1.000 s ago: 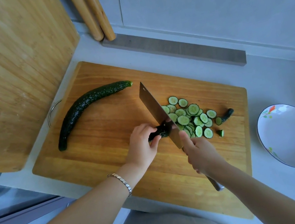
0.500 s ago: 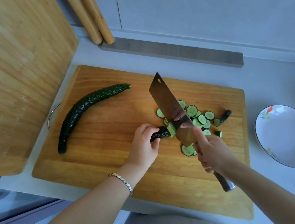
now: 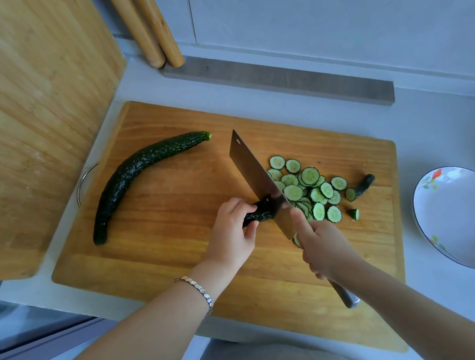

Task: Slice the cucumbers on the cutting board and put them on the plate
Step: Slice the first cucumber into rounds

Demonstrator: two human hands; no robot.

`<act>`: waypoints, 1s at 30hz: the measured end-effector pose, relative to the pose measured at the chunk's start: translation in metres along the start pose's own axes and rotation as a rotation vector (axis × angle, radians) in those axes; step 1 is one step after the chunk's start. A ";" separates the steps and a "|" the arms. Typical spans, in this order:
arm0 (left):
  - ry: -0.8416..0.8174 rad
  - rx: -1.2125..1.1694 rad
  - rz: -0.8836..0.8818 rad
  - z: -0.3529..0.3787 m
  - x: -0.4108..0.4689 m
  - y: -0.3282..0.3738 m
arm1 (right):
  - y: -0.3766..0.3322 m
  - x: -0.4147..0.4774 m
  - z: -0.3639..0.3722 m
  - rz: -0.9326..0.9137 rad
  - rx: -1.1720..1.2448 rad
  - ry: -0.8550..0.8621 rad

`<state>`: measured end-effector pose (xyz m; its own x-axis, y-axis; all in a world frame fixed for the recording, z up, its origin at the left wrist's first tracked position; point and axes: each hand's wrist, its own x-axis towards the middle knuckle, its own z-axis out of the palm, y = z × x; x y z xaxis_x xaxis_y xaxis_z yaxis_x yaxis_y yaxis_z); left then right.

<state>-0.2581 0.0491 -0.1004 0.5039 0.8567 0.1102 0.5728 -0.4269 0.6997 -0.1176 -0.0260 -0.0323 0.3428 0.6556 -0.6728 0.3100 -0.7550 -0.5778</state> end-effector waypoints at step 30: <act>0.057 -0.036 -0.036 -0.001 -0.003 -0.001 | -0.001 -0.012 -0.006 -0.044 0.014 0.016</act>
<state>-0.2606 0.0470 -0.1005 0.4456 0.8866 0.1240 0.5654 -0.3861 0.7289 -0.1165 -0.0332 -0.0214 0.3433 0.6878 -0.6395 0.3126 -0.7258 -0.6128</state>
